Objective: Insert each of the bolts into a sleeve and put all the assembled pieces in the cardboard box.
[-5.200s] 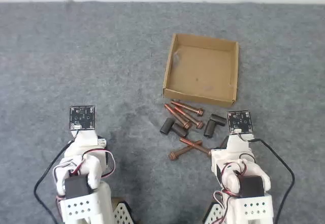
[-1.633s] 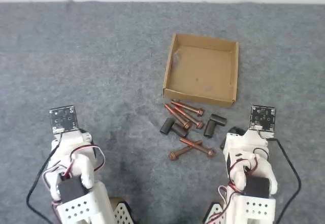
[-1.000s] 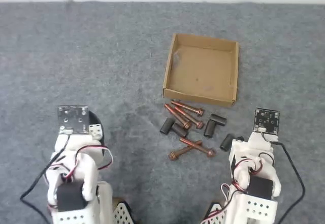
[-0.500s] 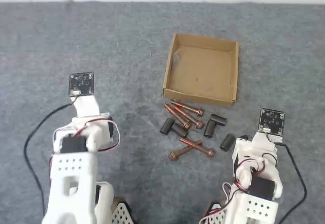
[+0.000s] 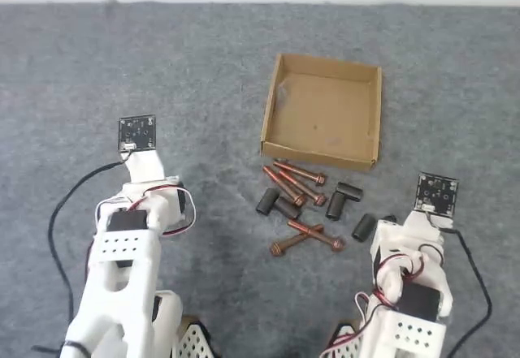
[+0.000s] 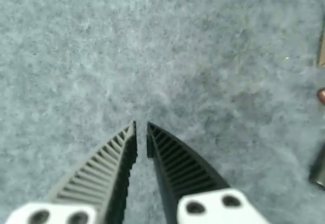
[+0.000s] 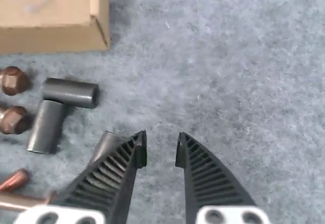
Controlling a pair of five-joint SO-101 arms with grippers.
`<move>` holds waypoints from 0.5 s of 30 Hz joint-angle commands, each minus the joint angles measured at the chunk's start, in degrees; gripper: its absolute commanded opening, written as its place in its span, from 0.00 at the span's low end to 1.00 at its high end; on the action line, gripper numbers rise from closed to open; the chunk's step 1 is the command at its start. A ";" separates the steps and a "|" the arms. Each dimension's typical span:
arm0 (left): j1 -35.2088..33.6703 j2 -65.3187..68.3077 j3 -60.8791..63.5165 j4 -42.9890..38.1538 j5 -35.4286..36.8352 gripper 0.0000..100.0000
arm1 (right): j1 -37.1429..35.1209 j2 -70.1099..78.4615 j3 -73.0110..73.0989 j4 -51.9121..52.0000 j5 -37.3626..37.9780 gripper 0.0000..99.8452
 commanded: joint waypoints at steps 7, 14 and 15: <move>0.26 -0.18 -0.48 -1.32 0.62 0.04 | -3.91 17.54 -12.57 -1.19 -0.79 0.09; 0.35 -0.18 -0.48 -1.41 0.70 0.04 | -4.00 44.62 -29.36 -1.71 -0.88 0.10; 0.35 -0.18 -0.48 -1.41 0.70 0.04 | -4.00 48.31 -31.65 -1.63 -0.97 0.10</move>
